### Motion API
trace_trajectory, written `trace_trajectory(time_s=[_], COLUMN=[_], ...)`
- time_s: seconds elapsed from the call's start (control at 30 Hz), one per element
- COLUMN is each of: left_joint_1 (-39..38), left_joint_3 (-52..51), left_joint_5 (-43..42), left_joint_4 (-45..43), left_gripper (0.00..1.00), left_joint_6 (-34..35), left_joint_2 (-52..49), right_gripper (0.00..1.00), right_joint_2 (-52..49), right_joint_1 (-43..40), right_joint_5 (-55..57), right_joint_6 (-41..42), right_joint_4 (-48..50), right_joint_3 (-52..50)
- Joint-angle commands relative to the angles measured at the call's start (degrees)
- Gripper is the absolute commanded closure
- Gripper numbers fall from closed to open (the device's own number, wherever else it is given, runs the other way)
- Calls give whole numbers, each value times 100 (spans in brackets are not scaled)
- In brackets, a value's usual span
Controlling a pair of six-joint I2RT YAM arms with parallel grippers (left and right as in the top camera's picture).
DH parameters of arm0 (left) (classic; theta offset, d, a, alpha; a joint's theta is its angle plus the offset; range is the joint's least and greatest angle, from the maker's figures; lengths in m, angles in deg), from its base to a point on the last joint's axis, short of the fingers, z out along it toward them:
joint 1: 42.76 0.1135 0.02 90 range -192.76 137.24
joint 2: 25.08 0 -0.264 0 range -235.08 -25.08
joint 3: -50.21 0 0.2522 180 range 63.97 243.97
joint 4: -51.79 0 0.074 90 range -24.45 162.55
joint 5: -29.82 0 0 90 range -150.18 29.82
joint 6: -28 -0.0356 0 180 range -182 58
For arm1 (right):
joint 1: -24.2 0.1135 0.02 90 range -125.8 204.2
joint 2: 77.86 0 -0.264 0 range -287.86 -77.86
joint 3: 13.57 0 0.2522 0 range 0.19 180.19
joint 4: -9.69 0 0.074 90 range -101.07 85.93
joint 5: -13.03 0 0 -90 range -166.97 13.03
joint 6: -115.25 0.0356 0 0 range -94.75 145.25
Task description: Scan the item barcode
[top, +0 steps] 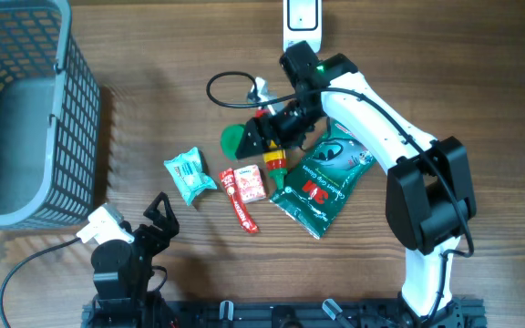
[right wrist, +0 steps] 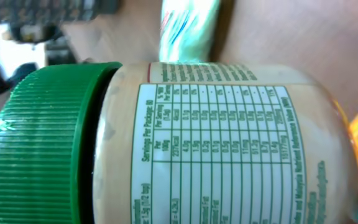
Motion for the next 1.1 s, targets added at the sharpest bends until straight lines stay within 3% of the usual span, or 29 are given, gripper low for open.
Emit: trace_trajectory(time_s=[0.0,0.13,0.3,0.5,0.6,0.67,1.07], left_joint_1=[-33,-33,-33,-33,-33,-33,-33], left_joint_3=[-59,-59,-59,-59,-59,-59,-59], left_joint_5=[79,76,76,79,76,76,76], left_joint_4=[9,9,9,9,9,9,9], left_gripper=[0,0,0,0,0,0,0], left_joint_6=[50,50,50,50,50,50,50], left_joint_2=[0,0,0,0,0,0,0], right_gripper=[30,29,28,28,20,20,17], right_joint_2=[68,70,68,55,-22,-85,-870], right_joint_1=[-122,-332,-557,-581,-581,-597,-741], right_joint_5=[632,1078,1320,3790,4719,5027,5335], right_joint_6=[243,811,931,940,870,732,640], right_joint_4=[826,1899,2992,3814,4201,4500,6402], right_joint_3=[142,144,149,144,144,144,256])
